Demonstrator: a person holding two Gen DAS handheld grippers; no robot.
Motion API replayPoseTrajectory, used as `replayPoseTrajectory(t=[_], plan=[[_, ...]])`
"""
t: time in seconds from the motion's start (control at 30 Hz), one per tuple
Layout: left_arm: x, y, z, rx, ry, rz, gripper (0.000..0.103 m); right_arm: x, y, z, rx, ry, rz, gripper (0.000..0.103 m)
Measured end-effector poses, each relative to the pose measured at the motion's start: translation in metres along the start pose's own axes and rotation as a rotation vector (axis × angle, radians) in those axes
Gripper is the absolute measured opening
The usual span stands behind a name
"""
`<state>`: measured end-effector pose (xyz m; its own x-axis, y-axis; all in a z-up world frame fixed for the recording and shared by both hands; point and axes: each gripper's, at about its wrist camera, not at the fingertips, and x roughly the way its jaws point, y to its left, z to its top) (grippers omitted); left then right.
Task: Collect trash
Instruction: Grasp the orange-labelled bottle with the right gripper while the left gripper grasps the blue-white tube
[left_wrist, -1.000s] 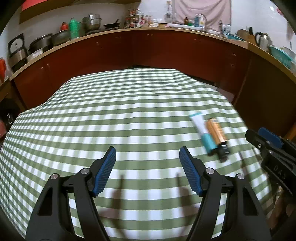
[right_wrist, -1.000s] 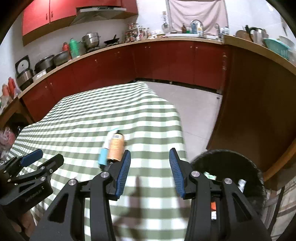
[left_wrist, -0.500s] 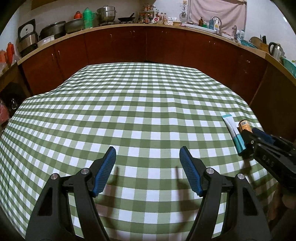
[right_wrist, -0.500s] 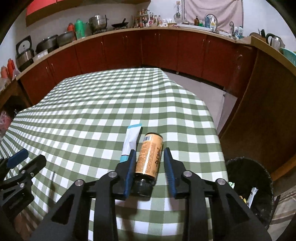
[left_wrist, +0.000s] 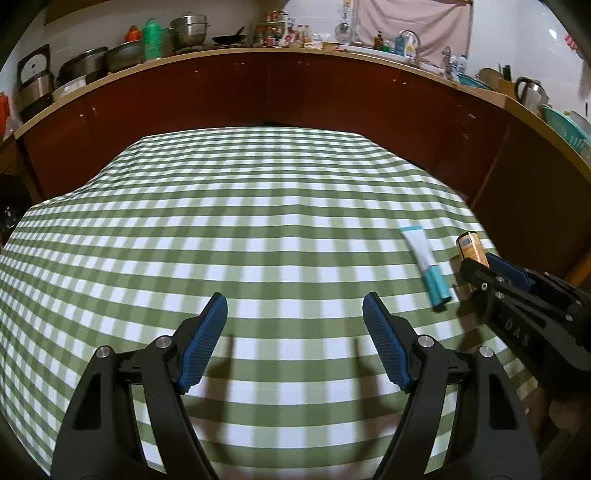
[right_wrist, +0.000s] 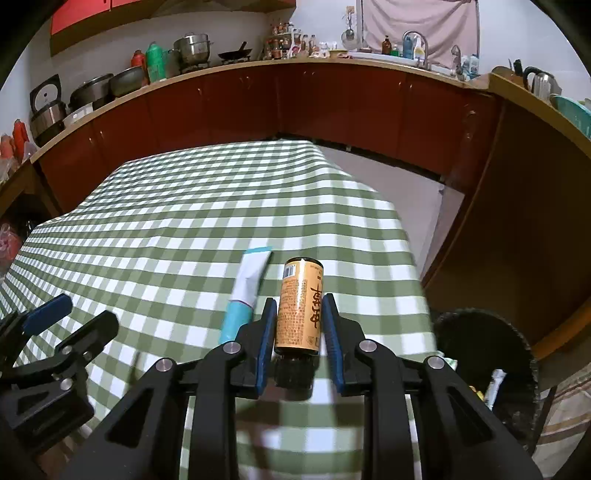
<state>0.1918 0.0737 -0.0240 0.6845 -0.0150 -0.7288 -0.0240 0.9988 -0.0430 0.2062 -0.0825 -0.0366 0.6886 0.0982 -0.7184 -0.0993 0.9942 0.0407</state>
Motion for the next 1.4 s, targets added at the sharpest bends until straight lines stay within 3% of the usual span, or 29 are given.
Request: replayPoseTrajectory(t=[0.8, 1.07, 1.2, 1.4], plan=[[0.048, -0.096, 0.017, 0.112, 0.056, -0.055, 0.073, -0.031, -0.112, -0.034, 0.128, -0.045, -0.087, 0.025], [0.058, -0.109, 0.017, 0.144, 0.070, -0.064, 0.040, -0.029, -0.129, -0.043, 0.158, -0.040, -0.086, 0.025], [0.057, -0.115, 0.016, 0.162, 0.061, -0.076, 0.017, -0.029, -0.132, -0.043, 0.165, -0.042, -0.083, 0.025], [0.053, -0.122, 0.012, 0.192, 0.045, -0.076, 0.011, -0.030, -0.134, -0.045, 0.174, -0.041, -0.085, 0.025]])
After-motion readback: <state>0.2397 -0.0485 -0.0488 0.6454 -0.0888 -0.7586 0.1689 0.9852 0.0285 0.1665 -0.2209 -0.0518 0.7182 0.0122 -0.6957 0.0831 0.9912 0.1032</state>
